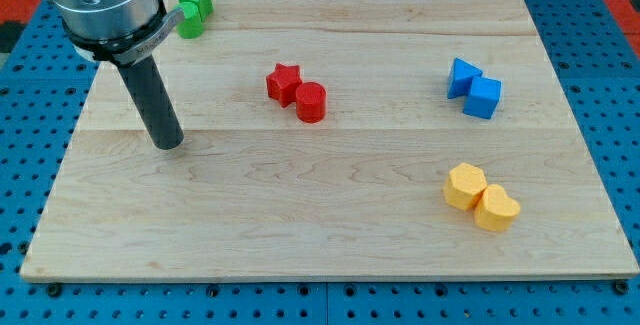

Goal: Move the red circle towards right and up

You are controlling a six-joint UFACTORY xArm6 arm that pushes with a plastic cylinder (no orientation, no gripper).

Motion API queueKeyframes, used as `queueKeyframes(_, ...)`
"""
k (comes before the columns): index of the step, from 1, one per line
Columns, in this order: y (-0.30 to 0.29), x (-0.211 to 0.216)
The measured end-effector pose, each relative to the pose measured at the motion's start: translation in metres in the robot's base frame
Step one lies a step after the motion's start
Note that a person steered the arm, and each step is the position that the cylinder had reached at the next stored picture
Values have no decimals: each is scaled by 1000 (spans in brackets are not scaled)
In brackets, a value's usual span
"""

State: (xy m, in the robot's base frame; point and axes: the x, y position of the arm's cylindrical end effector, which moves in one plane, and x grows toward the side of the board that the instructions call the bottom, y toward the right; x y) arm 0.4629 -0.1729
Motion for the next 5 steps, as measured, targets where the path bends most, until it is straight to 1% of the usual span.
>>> queueKeyframes(3, 0, 0)
queueKeyframes(4, 26, 0)
queueKeyframes(5, 89, -9)
